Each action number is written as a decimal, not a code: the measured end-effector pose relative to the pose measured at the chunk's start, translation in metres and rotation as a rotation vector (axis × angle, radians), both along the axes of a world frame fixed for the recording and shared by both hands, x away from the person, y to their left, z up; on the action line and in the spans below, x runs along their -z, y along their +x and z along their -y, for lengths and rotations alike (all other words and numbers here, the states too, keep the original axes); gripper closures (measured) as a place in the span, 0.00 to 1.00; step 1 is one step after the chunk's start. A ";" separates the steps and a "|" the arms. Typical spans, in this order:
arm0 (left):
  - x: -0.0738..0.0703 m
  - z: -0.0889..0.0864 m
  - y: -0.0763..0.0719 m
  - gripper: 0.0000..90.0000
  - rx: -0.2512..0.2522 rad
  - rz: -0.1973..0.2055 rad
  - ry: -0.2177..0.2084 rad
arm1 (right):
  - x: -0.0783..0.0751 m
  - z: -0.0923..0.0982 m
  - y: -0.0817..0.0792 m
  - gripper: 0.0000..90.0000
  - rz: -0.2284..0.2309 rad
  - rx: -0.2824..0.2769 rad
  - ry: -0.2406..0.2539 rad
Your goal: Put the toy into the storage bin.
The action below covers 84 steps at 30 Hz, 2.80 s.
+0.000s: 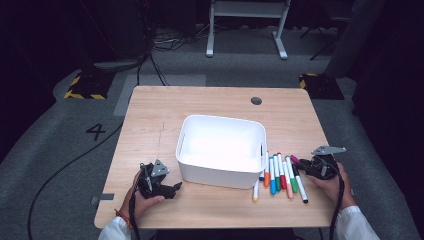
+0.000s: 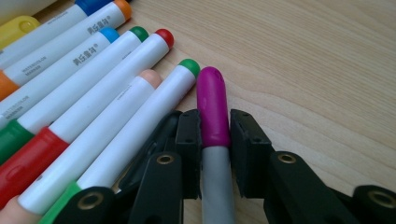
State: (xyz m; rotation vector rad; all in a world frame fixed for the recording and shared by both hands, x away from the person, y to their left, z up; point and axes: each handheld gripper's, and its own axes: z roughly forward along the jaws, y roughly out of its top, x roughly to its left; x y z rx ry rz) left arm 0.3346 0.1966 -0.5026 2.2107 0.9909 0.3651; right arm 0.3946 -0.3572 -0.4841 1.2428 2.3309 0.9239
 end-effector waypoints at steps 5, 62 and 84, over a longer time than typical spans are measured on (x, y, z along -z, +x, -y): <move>0.000 0.000 0.000 0.17 0.000 0.000 0.000 | -0.003 0.004 -0.002 0.83 -0.002 0.009 0.023; 0.000 0.000 0.000 0.17 0.001 -0.001 0.000 | -0.027 -0.003 -0.006 0.83 0.111 -0.041 0.175; 0.000 0.000 0.000 0.17 -0.003 -0.002 -0.001 | -0.042 -0.009 -0.006 0.83 0.157 -0.074 0.201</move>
